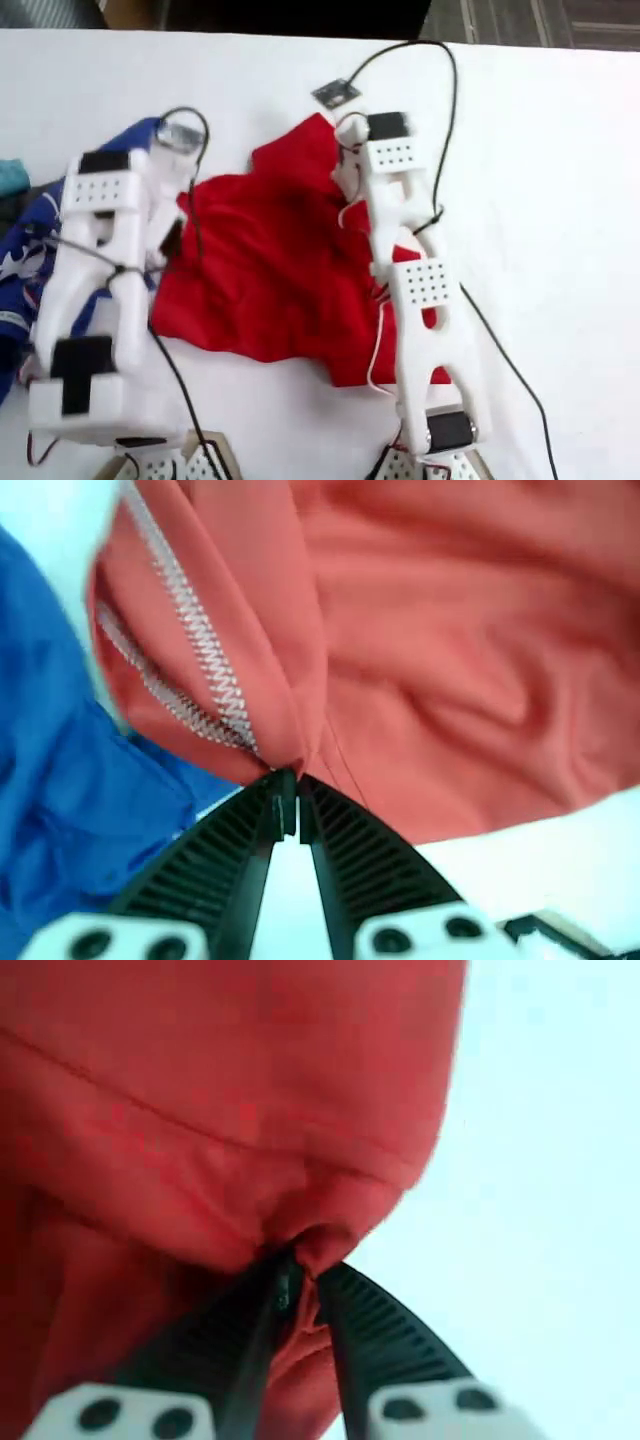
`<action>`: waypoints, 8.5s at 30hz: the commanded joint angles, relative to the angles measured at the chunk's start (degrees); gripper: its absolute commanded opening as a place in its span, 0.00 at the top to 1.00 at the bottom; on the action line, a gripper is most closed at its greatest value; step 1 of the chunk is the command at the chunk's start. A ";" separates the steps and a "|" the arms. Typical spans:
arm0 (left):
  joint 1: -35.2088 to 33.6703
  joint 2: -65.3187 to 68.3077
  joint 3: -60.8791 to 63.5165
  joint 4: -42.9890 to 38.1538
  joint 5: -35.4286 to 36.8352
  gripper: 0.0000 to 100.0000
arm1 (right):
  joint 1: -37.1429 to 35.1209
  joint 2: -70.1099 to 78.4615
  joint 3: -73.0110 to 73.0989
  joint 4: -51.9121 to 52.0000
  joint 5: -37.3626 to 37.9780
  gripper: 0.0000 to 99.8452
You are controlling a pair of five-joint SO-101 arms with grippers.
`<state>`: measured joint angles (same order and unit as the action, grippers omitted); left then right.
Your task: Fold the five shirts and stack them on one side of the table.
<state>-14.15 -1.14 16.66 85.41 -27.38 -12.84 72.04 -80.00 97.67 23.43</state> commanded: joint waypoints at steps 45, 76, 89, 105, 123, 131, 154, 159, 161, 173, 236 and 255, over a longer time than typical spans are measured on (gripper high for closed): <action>-0.18 -29.10 24.66 -6.59 -1.85 0.98 | 5.23 -55.16 74.99 -25.71 -3.08 0.79; -0.18 -29.10 24.84 -7.47 -1.93 0.98 | 3.21 -9.27 14.59 -0.31 -3.25 0.79; -0.18 -29.10 24.57 -7.47 -1.93 0.98 | 3.82 -9.27 16.62 0.04 -2.99 0.98; 0.18 -29.45 9.01 -0.88 -1.49 0.98 | 6.02 -60.26 35.43 0.66 2.02 0.98; 0.18 -29.63 -29.05 16.88 -1.85 0.98 | 9.54 -115.56 58.73 -3.91 9.14 0.98; 0.18 -28.92 -33.45 15.03 -1.85 0.98 | 11.21 -103.78 58.29 -18.86 15.12 0.98; -0.35 -51.96 -16.57 16.79 -5.45 0.98 | 14.55 -111.78 34.11 -11.65 21.54 0.98; -7.12 -55.47 -17.98 16.79 -7.56 0.98 | 14.55 -112.13 29.63 -11.74 21.27 0.98; -9.76 -55.91 -20.09 16.79 -8.18 0.98 | 14.55 -112.13 27.08 -11.74 21.19 0.98; -11.96 -56.18 -29.32 17.05 -4.92 0.98 | 14.73 -112.13 20.57 -18.68 21.63 0.98; 8.97 19.69 -56.57 16.88 -7.21 0.98 | 20.70 -71.25 46.33 -20.09 19.52 0.98; 6.07 18.81 -49.10 -5.45 -6.68 0.98 | 20.62 -57.36 47.21 -40.22 18.99 0.98</action>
<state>-7.30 15.38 -31.87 84.79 -34.51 7.38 10.68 -32.00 64.09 43.03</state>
